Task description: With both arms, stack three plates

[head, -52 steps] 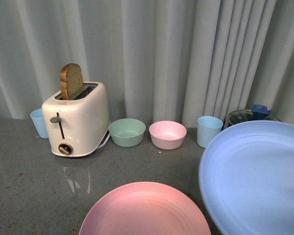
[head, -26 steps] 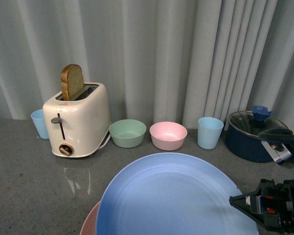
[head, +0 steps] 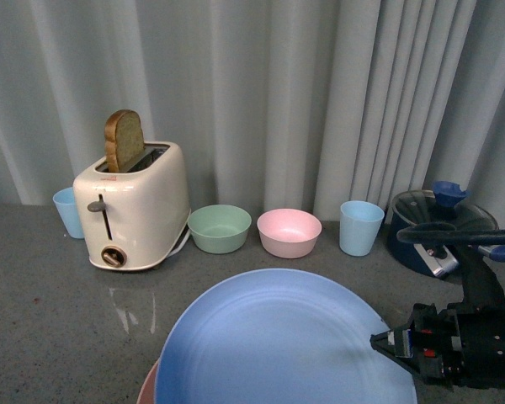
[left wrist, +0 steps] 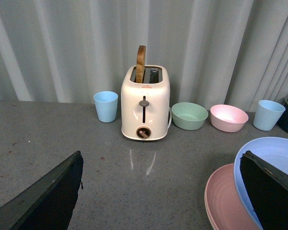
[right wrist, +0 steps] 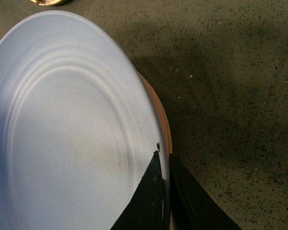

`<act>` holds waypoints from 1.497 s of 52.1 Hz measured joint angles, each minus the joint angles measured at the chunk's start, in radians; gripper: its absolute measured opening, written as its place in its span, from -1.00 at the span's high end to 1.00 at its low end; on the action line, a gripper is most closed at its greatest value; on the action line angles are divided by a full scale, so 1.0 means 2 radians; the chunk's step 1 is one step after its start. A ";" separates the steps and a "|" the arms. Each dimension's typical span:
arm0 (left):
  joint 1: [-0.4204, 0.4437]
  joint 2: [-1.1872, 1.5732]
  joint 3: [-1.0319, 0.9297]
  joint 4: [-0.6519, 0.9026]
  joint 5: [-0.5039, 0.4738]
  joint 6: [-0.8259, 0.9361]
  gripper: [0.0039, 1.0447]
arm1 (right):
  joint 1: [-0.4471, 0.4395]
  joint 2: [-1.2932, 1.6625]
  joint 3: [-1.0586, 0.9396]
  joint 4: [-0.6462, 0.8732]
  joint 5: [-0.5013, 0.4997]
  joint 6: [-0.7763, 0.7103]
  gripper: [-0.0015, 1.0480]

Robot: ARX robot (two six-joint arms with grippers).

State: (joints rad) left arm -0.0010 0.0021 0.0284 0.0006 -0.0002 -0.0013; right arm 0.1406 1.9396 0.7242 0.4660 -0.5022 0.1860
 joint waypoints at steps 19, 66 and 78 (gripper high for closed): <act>0.000 0.000 0.000 0.000 0.000 0.000 -0.87 | 0.023 0.025 0.020 -0.005 0.007 0.000 0.94; 0.000 0.000 0.000 0.000 0.001 0.000 -0.87 | -0.075 -0.210 -0.136 0.105 0.143 -0.015 -0.72; 0.000 0.000 0.000 0.000 -0.001 0.000 -0.87 | -0.071 -0.277 -0.241 0.343 0.251 -0.083 0.09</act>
State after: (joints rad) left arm -0.0010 0.0021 0.0284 0.0006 -0.0025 -0.0013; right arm -0.0010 1.3857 0.2428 1.1511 -0.0006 0.0193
